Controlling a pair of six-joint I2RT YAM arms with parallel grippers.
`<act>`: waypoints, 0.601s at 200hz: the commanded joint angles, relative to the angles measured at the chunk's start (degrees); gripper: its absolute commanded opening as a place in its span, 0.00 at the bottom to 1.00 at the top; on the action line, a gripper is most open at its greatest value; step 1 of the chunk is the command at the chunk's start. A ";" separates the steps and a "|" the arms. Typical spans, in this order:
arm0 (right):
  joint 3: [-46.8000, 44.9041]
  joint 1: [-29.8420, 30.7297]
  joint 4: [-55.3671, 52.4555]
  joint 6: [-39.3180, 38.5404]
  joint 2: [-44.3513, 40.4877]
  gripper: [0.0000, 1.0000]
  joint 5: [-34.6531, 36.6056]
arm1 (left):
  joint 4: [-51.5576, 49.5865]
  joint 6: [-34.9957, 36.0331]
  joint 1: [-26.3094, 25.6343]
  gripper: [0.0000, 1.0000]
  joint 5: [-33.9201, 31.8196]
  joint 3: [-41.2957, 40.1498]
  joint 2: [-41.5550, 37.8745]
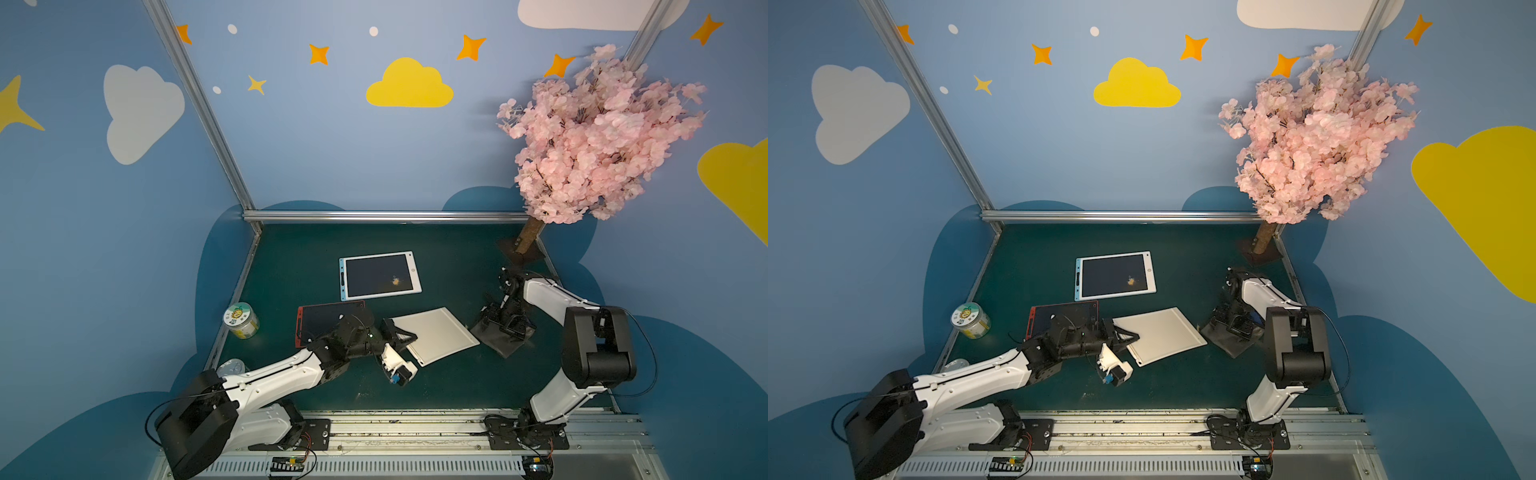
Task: Wipe the drawing tablet
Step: Pick up the drawing tablet from the center of the board.
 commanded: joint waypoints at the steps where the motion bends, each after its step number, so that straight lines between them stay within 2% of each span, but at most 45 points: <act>1: -0.84 -0.18 0.98 -0.33 1.66 0.80 -1.29 | 0.52 10.41 -0.58 0.03 -1.30 -1.84 -1.70; 34: -1.59 -0.16 2.77 -0.11 4.42 0.79 -2.34 | -0.39 10.18 -2.33 0.03 -3.96 -3.76 -2.44; 43: -1.38 -0.15 2.60 0.03 4.81 0.76 -1.80 | -0.41 10.09 -3.05 0.03 -4.63 -4.17 -2.79; 120: 1.13 -0.16 1.04 0.29 3.06 0.80 1.67 | -0.83 8.09 -4.76 0.03 -5.48 -6.64 -5.62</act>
